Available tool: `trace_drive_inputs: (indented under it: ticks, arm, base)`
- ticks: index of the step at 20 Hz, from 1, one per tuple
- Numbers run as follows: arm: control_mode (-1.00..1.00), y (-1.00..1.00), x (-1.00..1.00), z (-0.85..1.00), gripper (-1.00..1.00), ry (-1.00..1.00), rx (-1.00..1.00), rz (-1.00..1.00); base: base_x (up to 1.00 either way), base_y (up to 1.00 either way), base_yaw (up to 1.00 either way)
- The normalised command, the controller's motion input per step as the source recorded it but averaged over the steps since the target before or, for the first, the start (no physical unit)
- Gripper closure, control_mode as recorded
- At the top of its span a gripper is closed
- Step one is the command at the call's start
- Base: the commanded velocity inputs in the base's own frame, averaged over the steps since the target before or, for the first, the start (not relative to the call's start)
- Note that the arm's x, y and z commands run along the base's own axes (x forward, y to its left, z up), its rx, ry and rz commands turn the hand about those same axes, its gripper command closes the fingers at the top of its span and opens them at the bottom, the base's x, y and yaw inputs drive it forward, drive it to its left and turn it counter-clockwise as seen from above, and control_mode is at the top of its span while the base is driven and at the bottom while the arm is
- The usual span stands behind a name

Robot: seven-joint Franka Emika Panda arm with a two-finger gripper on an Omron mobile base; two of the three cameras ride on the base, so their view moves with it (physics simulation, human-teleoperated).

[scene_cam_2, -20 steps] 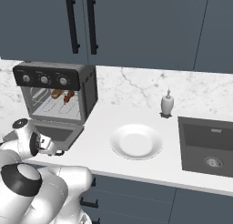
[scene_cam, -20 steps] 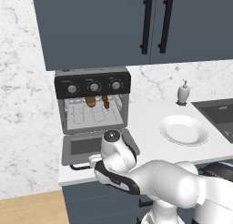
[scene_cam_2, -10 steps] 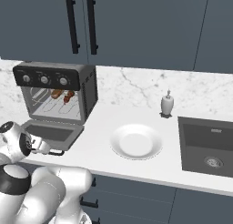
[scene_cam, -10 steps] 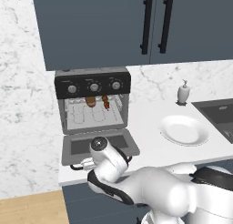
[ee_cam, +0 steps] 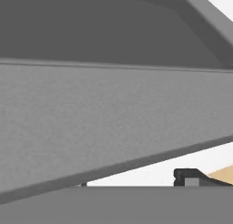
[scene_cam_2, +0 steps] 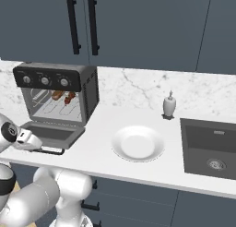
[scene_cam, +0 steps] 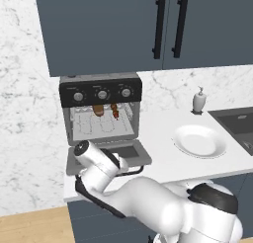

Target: Pick up the kebab skewer and baguette bread, and place them inside the toaster oven. Close the toaster oven door and start by setting the timer.

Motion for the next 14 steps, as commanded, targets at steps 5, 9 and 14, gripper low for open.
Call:
trace_drive_inputs:
  ticks: [5,9,14]
  arm:
    - [-1.00,-0.40,0.12,0.00,-1.00,-0.35,0.00,0.00]
    - [-1.00,-0.45,0.21,0.00,-1.00,-0.40,0.03,0.00]
    - [-1.00,-0.44,0.52,0.13,-1.00,-0.35,0.03,0.00]
  base:
    - [0.00,0.00,0.00]
    - [0.00,0.00,0.00]
    - [0.00,0.00,0.00]
